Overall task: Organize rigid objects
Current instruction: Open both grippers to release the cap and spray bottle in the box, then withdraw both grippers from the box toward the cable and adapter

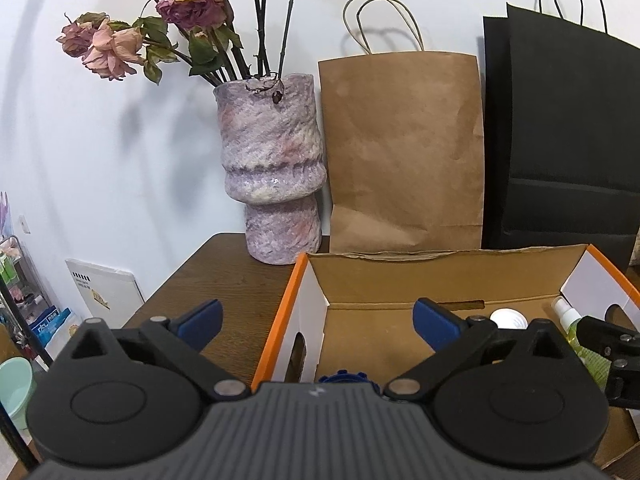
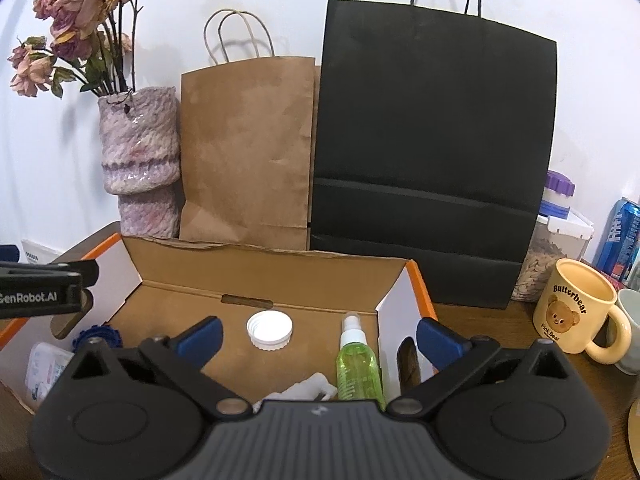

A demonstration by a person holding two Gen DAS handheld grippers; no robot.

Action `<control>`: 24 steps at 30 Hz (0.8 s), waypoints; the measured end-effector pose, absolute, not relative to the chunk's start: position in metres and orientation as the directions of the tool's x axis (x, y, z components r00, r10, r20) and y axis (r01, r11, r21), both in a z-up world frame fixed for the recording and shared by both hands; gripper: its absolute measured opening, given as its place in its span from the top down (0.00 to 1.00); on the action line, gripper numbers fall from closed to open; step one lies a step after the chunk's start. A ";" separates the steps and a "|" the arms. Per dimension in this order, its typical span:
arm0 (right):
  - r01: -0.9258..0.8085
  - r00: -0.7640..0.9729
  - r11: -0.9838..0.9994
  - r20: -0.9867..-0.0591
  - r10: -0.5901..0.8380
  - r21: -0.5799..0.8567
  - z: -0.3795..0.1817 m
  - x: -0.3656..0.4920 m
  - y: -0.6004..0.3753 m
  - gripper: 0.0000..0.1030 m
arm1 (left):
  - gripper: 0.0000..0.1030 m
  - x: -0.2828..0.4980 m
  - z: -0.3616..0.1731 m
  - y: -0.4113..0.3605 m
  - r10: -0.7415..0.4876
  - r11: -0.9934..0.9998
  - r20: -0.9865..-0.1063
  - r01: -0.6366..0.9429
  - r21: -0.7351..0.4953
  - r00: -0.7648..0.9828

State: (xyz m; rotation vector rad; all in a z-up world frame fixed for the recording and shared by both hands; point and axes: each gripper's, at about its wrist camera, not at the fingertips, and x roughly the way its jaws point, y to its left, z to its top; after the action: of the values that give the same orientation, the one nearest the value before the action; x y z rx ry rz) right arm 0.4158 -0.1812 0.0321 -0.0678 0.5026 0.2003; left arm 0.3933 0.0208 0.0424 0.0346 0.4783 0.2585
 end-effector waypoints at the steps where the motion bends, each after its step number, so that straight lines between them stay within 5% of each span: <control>1: -0.205 0.859 0.979 -0.483 0.172 -0.015 0.033 0.415 -0.182 0.00 | 0.00 0.393 0.043 0.021 0.253 0.967 -0.450 -0.239 0.090 0.856; 24: -0.186 0.899 0.982 -0.410 0.155 -0.037 0.054 0.361 -0.212 0.00 | 0.00 0.343 0.051 0.016 0.225 0.974 -0.412 -0.213 0.074 0.883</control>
State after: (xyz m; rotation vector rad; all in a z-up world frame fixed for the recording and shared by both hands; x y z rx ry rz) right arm 0.3612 -0.2120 0.0536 -0.0758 0.4183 0.1762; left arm 0.3433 0.0163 0.0511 0.0272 0.4316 0.2278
